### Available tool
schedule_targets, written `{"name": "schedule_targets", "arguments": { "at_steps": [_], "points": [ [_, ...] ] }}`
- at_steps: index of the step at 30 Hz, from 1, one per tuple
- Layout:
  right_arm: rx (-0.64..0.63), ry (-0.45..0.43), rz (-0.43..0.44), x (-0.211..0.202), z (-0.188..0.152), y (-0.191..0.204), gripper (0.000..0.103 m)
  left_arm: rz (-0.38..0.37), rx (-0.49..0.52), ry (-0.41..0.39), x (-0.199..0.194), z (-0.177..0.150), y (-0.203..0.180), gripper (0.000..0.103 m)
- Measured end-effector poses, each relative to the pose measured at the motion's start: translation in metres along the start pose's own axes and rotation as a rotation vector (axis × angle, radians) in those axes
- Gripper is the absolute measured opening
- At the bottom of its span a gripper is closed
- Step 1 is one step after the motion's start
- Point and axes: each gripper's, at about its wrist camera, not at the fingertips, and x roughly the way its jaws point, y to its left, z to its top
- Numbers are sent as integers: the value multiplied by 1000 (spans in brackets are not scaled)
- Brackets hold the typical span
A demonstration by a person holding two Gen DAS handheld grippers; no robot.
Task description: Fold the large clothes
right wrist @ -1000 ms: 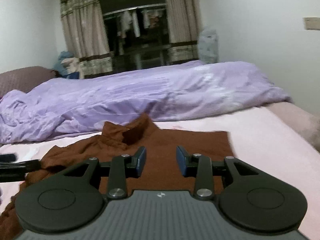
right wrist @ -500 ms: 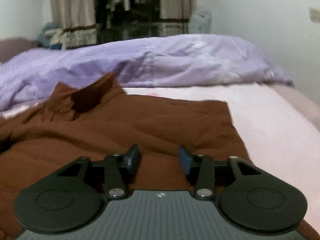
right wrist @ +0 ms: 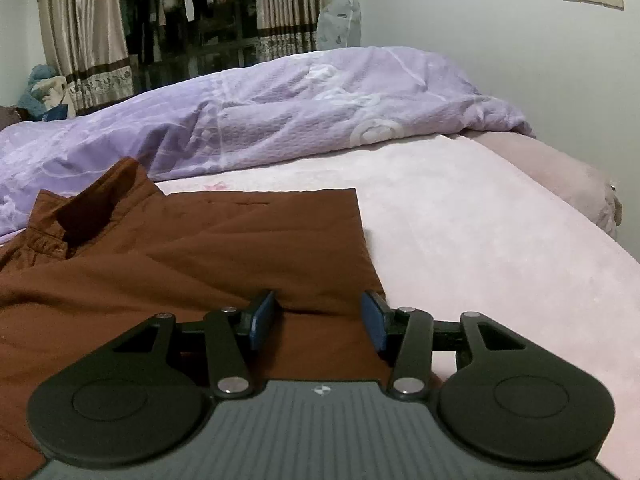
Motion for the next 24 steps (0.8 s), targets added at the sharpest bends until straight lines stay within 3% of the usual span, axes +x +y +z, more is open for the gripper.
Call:
{"name": "schedule_targets", "arguments": {
  "at_steps": [4,6,9,14,17,19,22,24],
  "points": [
    [-7,-40,-36,-7,5,7,59,67,-23,-132,-29,8,-13,101],
    [-7,-87,-28,-21,6,16,58,28,-79,-154,-41,15,-18,101],
    [-65,-143,79,-44,4,39,59,-85,-90,-146,-54,17,-35,101],
    [-120,-51,284,-47,-9,76,61,-63,62,-60,-42,1,-83,101],
    [-169,-44,259,-44,-13,83,64,-15,122,18,-17,-17,-98,103],
    [-134,-27,257,-41,-10,77,64,7,165,8,-15,-21,-104,103],
    [-109,-19,214,-35,-8,69,64,5,157,-9,-18,-19,-98,103],
    [-102,-15,208,-33,-8,66,64,48,155,-13,-16,-16,-92,103]
  ]
}}
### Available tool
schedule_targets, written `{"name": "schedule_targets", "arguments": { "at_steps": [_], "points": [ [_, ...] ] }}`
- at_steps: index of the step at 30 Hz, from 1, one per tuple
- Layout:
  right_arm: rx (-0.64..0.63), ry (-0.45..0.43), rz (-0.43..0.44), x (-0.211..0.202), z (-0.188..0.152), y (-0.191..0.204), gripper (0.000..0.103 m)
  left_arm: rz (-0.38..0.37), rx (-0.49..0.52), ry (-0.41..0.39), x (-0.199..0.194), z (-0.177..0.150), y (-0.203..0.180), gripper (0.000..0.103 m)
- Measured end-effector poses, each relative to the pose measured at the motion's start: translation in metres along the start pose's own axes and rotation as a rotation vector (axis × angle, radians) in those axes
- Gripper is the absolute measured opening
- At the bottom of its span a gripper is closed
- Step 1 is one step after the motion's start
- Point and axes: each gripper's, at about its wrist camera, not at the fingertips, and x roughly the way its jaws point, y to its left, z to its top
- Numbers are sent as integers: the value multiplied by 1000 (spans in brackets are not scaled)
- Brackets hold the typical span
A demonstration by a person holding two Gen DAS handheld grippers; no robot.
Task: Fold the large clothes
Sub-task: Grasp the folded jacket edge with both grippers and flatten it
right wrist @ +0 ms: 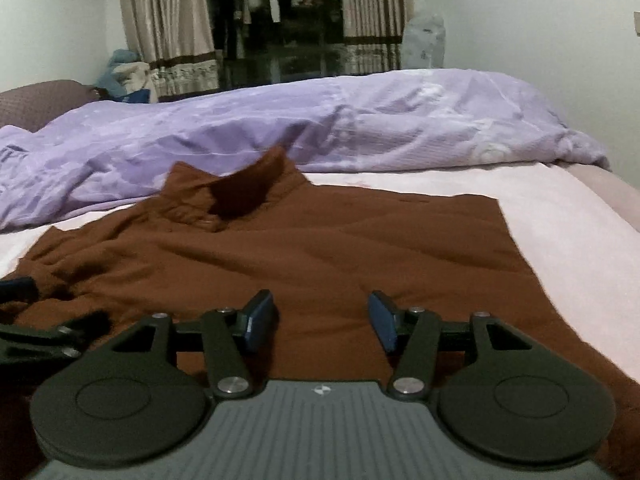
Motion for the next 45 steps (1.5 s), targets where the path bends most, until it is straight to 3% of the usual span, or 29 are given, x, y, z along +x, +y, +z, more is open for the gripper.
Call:
{"name": "schedule_targets", "arguments": {
  "at_steps": [5,8,10,12,14,15,16,17,18,19,20,23,28,30,34,37,39,42,45],
  "points": [
    [-8,-2,-2,0,-2,-4,66,118,-30,9,7,0,25,102],
    [-32,-5,-58,0,-4,-6,77,86,-104,55,15,0,43,103],
    [-6,2,-76,1,-4,-14,79,74,-128,62,16,1,50,103],
    [22,1,-95,-1,-4,-27,79,104,-88,58,16,1,52,103],
    [-14,-22,-199,-1,-6,-46,79,111,18,43,19,1,60,103],
    [-17,-18,-262,2,-7,-59,79,95,29,31,21,-1,70,103],
    [24,16,-294,7,-6,-74,80,55,-23,35,22,-4,90,103],
    [118,48,-240,7,-5,-95,81,-31,-131,72,26,-7,114,103],
    [208,55,-135,2,-3,-111,68,-126,-259,113,28,-10,134,103],
    [247,52,-60,-8,-1,-118,59,-156,-326,127,23,-10,142,103],
    [244,36,-50,-18,2,-117,53,-158,-346,119,14,-9,144,103],
    [155,-57,-118,-63,9,-89,57,-53,-221,55,-34,1,114,102],
    [42,-55,-8,-131,-4,-39,74,-18,-52,40,-118,-9,65,102],
    [-51,-66,-25,-161,-23,-27,85,3,-5,47,-141,-24,63,102],
    [-129,-31,-116,-203,-61,-43,90,31,-40,188,-171,-73,93,102],
    [-96,60,-162,-215,-84,-71,94,77,-63,318,-174,-108,113,102],
    [-63,145,-205,-215,-102,-88,94,109,-87,362,-179,-123,120,103],
    [24,249,-279,-216,-118,-102,94,50,-187,400,-198,-141,137,103],
    [65,257,-262,-222,-131,-107,100,9,-169,427,-216,-154,141,103]
  ]
}}
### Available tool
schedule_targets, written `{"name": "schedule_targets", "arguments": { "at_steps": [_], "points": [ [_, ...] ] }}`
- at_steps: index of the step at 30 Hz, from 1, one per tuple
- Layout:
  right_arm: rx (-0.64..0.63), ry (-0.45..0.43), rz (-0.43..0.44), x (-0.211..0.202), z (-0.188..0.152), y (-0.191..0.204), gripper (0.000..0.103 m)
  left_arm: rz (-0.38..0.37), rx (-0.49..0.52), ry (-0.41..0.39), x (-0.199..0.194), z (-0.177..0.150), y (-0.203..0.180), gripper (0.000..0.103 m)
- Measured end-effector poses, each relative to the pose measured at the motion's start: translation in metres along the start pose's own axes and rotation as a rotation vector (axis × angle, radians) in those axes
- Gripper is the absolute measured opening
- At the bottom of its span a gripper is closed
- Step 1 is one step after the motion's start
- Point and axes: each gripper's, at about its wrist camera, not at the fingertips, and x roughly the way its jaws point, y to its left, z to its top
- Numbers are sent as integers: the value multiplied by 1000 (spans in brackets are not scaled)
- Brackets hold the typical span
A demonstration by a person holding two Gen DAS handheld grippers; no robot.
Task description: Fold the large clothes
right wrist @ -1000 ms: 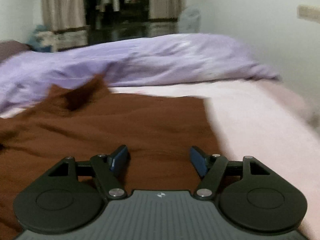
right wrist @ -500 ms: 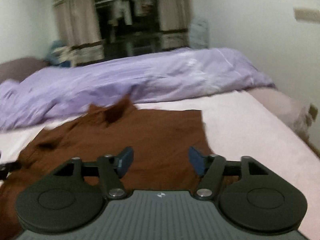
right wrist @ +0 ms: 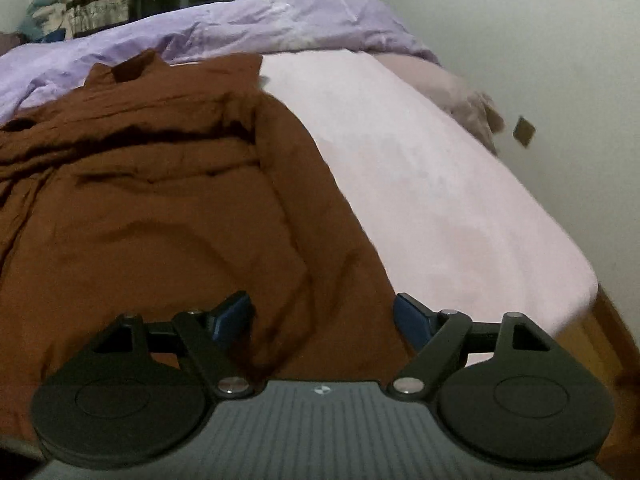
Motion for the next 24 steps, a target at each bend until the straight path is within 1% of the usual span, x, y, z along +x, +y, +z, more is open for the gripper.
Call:
{"name": "schedule_targets", "arguments": {
  "at_steps": [2,5,7,9,10,11,12,13,14,15,17,19,21,22,24],
  "points": [
    [23,-1,20,-2,-6,-7,102,-18,19,24,-3,-3,2,103],
    [23,7,50,-3,-5,-11,101,-76,20,65,-9,-8,13,103],
    [20,12,77,-6,-5,-11,94,-105,29,66,-12,-10,14,102],
    [25,7,118,-9,-8,-13,81,-161,24,81,-6,-11,7,102],
    [23,0,140,-10,-9,-14,78,-183,19,83,-5,-13,3,103],
    [12,-7,152,-11,-9,-15,75,-166,25,70,-4,-14,-4,103],
    [3,-19,160,-14,-10,-16,73,-155,33,67,-3,-13,-10,103],
    [6,-25,163,-15,-10,-19,73,-160,25,69,-3,-11,-13,103],
    [25,-23,156,-14,-10,-24,73,-163,7,78,-3,-9,-13,103],
    [54,-16,151,-11,-10,-30,78,-156,-12,89,-1,-6,-14,103],
    [87,-11,158,-6,-10,-36,84,-140,-22,103,-1,-3,-17,103],
    [76,0,122,-2,-10,-32,92,-139,-29,103,-5,-3,-19,103],
    [48,8,94,-1,-10,-24,96,-139,1,90,-13,-6,-24,103],
    [42,9,94,-1,-10,-22,97,-138,4,87,-15,-7,-24,103],
    [58,26,107,3,-10,-26,102,-155,-3,81,-21,-10,-24,103]
  ]
}}
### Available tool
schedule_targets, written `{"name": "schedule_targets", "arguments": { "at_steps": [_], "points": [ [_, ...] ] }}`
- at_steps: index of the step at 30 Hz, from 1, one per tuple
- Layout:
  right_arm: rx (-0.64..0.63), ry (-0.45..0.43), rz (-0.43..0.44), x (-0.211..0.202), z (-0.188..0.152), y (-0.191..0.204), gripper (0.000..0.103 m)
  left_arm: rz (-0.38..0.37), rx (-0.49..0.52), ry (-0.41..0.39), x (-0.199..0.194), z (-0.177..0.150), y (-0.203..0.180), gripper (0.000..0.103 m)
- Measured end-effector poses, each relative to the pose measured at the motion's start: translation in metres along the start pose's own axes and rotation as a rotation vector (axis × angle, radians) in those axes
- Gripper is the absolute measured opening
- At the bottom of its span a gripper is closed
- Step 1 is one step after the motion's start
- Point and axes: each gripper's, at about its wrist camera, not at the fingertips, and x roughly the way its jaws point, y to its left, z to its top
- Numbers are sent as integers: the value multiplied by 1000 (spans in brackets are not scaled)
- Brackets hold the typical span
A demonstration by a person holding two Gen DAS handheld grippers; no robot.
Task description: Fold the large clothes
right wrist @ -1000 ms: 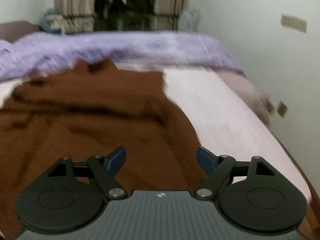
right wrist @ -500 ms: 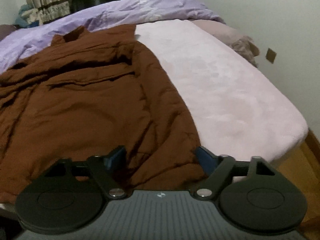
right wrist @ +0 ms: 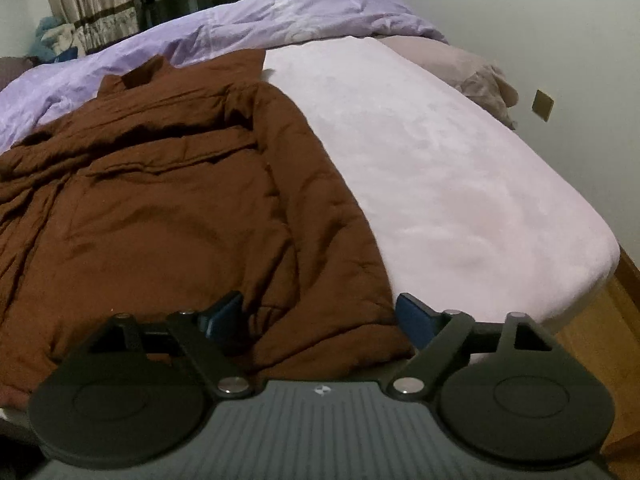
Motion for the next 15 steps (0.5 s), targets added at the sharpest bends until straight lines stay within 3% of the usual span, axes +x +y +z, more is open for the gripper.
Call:
{"name": "schedule_targets", "arguments": {
  "at_steps": [4,5,6,8,9,10,13,14,15],
  "points": [
    [14,6,14,-1,0,-2,102,22,26,22,11,-2,6,103],
    [17,2,33,-4,0,-1,91,9,15,-1,14,-3,11,103],
    [24,1,75,-7,0,0,68,2,7,-6,14,-3,14,103],
    [68,19,213,-11,-2,-3,41,-3,19,1,14,-1,14,103],
    [82,28,271,-10,-3,-4,35,-8,33,-1,15,0,14,103],
    [90,38,307,-6,-5,-2,35,-16,41,-10,17,3,14,103],
    [87,14,271,-2,-4,7,32,-3,7,-21,23,14,14,103],
    [99,12,256,-2,-3,8,24,1,-15,-33,23,16,14,99],
    [117,10,254,-2,-3,8,20,8,-39,-49,22,16,15,88]
  ]
}}
